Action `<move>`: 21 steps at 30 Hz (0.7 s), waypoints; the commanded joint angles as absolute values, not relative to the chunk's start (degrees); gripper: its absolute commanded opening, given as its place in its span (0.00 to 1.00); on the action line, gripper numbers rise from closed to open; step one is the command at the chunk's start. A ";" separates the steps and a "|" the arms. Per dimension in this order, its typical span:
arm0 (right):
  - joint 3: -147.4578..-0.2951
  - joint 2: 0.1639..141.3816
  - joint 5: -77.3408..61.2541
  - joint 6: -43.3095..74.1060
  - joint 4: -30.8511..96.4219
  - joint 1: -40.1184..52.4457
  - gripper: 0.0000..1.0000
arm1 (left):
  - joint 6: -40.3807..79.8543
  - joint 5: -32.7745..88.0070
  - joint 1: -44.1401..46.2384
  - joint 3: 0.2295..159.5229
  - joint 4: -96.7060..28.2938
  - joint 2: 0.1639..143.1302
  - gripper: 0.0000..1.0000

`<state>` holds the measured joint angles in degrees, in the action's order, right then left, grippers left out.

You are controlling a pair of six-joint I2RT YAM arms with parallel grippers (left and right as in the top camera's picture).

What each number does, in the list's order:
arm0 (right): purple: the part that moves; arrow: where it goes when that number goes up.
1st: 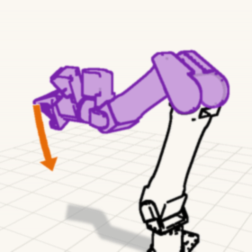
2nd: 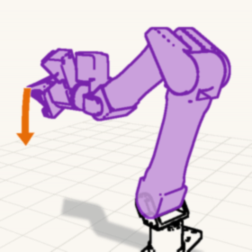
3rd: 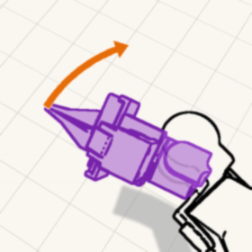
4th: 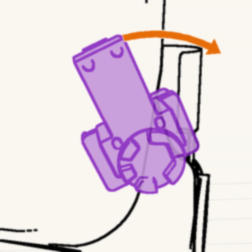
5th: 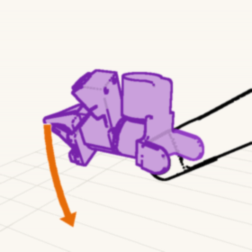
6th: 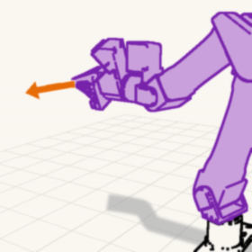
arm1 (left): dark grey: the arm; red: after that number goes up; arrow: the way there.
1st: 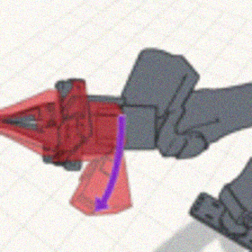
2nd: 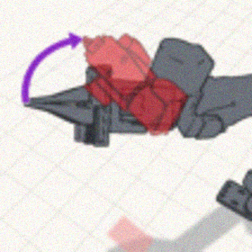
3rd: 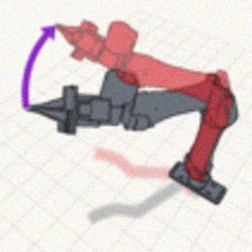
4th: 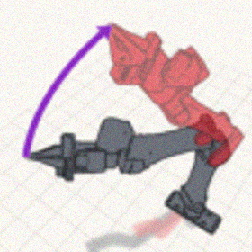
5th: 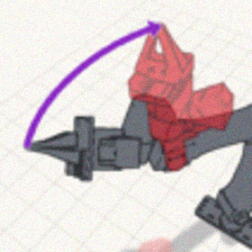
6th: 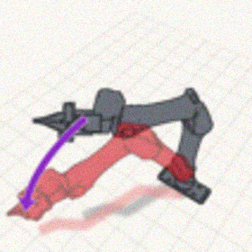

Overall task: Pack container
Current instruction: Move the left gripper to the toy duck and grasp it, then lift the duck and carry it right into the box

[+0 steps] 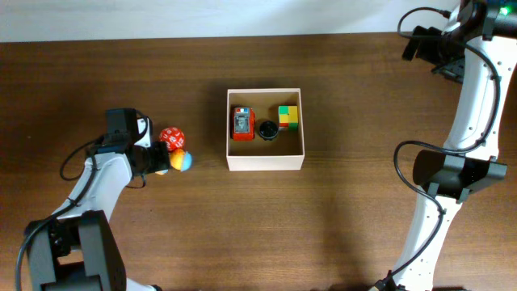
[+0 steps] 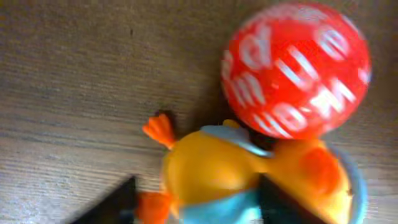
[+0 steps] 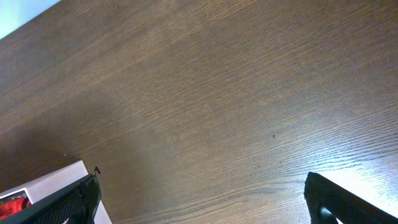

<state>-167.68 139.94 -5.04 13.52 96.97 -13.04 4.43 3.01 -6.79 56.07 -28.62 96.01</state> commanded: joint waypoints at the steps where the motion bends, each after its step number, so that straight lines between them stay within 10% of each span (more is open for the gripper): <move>1: -168.66 139.98 -5.34 13.80 97.25 -12.84 0.99 | 4.71 3.79 -6.76 56.93 -27.70 96.42 0.35; 10: -168.66 139.98 -5.34 13.80 97.25 -12.84 0.99 | 4.73 5.48 -6.76 56.93 -27.62 96.42 0.07; 21: -168.66 139.98 -5.34 13.80 97.25 -12.84 0.99 | 4.73 15.49 -6.76 59.24 -32.77 95.81 0.02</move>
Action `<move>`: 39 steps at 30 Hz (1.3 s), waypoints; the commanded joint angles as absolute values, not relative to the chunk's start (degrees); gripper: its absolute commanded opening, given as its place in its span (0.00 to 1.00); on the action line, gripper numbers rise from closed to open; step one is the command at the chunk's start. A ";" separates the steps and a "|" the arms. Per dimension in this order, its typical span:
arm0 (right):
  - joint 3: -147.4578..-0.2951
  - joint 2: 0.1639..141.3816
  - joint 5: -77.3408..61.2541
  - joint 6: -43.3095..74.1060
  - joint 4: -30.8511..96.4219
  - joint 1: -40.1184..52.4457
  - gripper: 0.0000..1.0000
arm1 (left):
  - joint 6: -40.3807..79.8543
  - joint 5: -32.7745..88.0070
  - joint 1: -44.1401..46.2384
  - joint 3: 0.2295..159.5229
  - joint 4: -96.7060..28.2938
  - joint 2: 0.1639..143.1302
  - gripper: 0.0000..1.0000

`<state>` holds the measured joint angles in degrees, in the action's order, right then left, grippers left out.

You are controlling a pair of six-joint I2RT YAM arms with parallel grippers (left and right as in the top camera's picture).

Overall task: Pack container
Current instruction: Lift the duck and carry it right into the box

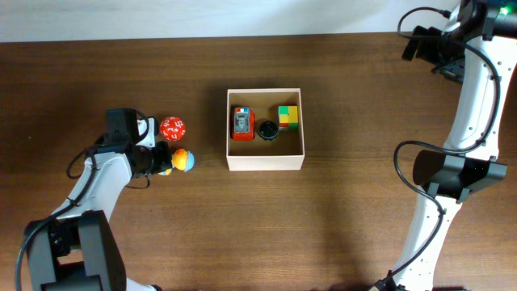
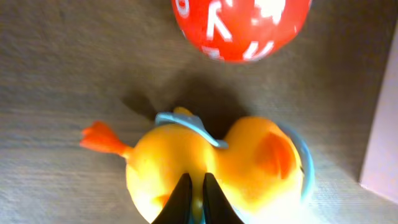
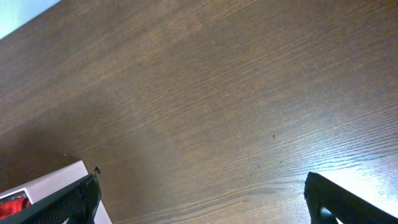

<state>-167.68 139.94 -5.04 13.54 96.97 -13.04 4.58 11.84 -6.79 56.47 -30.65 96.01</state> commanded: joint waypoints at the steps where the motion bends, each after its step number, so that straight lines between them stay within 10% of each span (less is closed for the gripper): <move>1: -168.66 139.98 -5.34 13.80 97.25 -12.84 0.99 | 4.71 15.49 -6.76 59.75 -33.61 95.66 0.02; 39: -168.66 139.98 -5.34 13.80 97.25 -12.84 0.99 | 19.18 6.63 24.21 73.78 -34.87 88.62 0.02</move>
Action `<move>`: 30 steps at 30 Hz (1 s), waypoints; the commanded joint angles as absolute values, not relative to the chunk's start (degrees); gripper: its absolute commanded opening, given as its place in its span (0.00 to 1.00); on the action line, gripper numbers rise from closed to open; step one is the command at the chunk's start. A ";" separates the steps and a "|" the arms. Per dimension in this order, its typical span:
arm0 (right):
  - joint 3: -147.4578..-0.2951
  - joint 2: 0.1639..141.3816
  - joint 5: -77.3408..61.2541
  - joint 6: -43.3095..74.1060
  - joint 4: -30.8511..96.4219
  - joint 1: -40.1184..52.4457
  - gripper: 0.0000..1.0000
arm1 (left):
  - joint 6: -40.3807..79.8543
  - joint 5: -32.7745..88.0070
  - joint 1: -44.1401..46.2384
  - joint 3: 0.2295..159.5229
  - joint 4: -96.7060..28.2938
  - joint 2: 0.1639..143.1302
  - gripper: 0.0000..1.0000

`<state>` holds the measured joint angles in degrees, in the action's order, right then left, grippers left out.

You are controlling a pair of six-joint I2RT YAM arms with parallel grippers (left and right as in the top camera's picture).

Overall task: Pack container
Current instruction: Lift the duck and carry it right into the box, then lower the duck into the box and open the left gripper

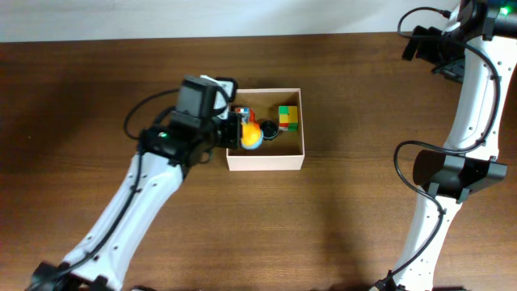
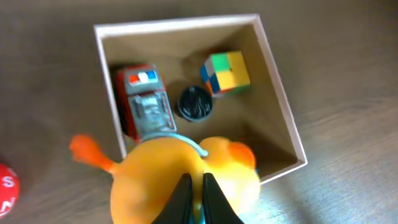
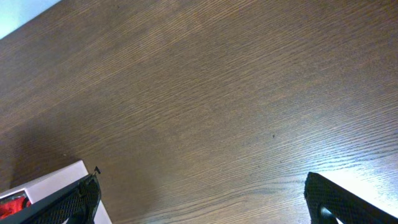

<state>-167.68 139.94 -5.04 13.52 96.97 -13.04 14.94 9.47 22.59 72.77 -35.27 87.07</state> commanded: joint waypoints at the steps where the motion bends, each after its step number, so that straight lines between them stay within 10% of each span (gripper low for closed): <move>1: -168.66 139.98 -5.34 13.80 97.25 -12.84 0.99 | 19.99 5.69 24.64 73.78 -34.94 89.06 0.02; 30: -168.66 139.98 -5.34 13.80 97.25 -12.84 0.99 | 23.16 3.57 25.76 73.76 -35.20 91.85 0.05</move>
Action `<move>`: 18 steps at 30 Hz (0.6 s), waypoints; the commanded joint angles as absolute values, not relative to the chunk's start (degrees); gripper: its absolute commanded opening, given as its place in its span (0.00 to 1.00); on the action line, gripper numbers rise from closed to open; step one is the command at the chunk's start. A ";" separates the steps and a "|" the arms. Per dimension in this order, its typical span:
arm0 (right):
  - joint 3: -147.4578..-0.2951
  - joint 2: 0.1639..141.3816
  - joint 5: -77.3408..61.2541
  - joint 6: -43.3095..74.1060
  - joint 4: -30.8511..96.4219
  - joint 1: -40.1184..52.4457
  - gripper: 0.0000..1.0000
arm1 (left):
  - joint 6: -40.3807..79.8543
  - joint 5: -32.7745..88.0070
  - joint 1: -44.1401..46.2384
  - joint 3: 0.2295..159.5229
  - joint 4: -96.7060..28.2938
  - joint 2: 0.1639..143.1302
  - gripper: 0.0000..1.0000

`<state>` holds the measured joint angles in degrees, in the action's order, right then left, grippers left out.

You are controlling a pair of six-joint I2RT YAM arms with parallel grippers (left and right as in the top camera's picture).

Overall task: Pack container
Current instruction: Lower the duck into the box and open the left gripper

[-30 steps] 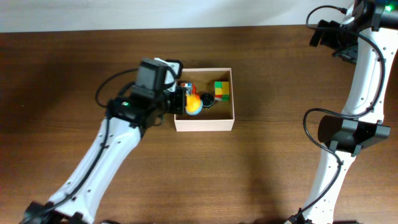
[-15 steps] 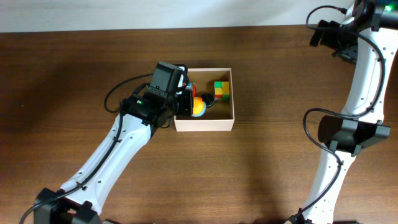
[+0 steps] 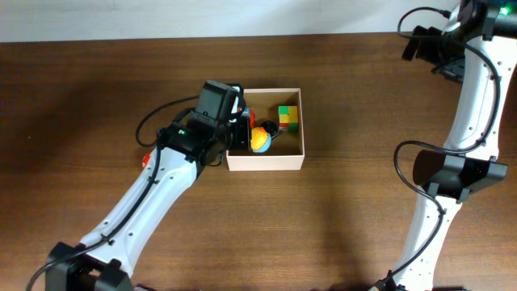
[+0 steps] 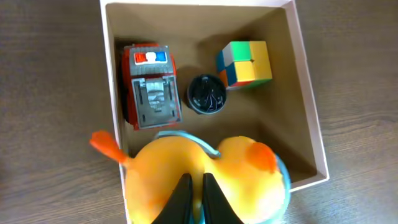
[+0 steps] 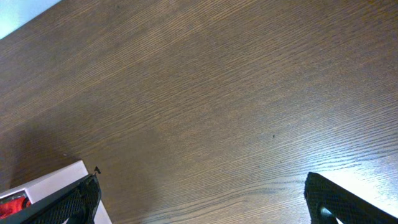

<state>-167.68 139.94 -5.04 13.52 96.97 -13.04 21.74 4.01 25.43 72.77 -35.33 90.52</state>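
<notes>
The white open box [image 3: 266, 165] stands mid-table. In the left wrist view it holds a red fire-truck toy [image 4: 149, 84], a black round cap [image 4: 207, 94] and a colourful cube [image 4: 244, 62]. My left gripper [image 4: 198, 186] is shut on the yellow-orange duck with blue trim [image 4: 249, 180], which hangs over the box's front left part; overhead the duck [image 3: 260, 139] sits inside the box outline. My right gripper [image 5: 199, 205] is open over bare wood at the far right back [image 3: 428, 44], holding nothing.
A small red patch [image 3: 146, 159] peeks out beside my left arm, left of the box; what it is cannot be told. The right arm's base and links [image 3: 452, 174] stand along the right side. Brown wooden table [image 3: 363, 226] surrounds the box.
My left gripper, still shut on the duck, has shifted slightly right and further over the box. The box's contents look a little closer in the wrist view. The right arm has not moved.
My left gripper was open around the duck, beside a red ball left of the box. Then it was shut on the duck on the table. Later it held the duck over the box's left edge, and now over the box's inside.
</notes>
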 commanded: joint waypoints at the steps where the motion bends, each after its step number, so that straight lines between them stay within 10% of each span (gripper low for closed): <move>1: -168.66 139.98 -5.34 13.80 97.25 -12.84 0.99 | 23.18 3.57 25.85 73.76 -35.20 92.07 0.06; 8: -168.66 139.98 -5.34 13.80 97.25 -12.84 0.99 | 23.99 3.60 25.89 73.76 -35.18 92.90 0.06; 13: -168.66 139.98 -5.34 13.80 97.25 -12.84 0.99 | 23.99 3.60 25.89 73.76 -34.94 92.90 0.49; 18: -168.66 139.98 -5.34 13.80 97.25 -12.84 0.99 | 23.97 3.57 25.89 73.76 -34.37 92.90 0.53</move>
